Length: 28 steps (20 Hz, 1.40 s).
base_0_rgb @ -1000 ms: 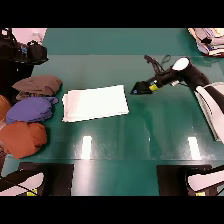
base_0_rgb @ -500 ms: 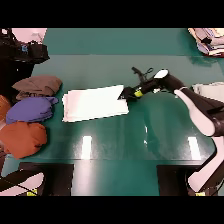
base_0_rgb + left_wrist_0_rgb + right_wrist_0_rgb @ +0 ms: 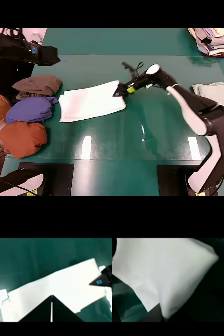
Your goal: Fold the shirts.
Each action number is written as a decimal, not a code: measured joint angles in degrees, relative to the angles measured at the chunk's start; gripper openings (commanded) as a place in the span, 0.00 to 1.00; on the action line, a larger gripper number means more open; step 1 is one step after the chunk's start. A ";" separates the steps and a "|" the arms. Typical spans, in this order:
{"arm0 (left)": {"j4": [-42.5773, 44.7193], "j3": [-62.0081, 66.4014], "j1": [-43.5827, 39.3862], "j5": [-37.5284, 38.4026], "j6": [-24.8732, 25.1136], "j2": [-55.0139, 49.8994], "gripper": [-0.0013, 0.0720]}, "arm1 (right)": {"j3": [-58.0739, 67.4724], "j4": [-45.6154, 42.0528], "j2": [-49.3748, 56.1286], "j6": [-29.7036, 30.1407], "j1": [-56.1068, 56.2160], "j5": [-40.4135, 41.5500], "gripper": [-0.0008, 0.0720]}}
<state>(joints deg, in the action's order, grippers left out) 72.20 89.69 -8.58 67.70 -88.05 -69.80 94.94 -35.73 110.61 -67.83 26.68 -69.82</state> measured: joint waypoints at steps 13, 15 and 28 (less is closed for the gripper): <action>-0.70 0.00 -12.83 -5.90 0.00 -0.02 0.05 | -13.20 -10.23 -24.33 -0.70 -48.22 4.20 0.03; -0.79 0.00 -12.94 -6.58 0.00 0.00 0.05 | -13.53 -10.34 -25.07 -0.70 -53.37 5.14 0.03; -0.83 0.00 -13.16 -7.63 -0.02 0.00 0.05 | 1.27 -8.70 -25.94 2.08 -62.84 2.51 0.03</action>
<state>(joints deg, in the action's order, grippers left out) 71.37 89.69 -21.74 60.07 -88.07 -69.80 96.20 -44.42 84.66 -65.76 -36.16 -67.31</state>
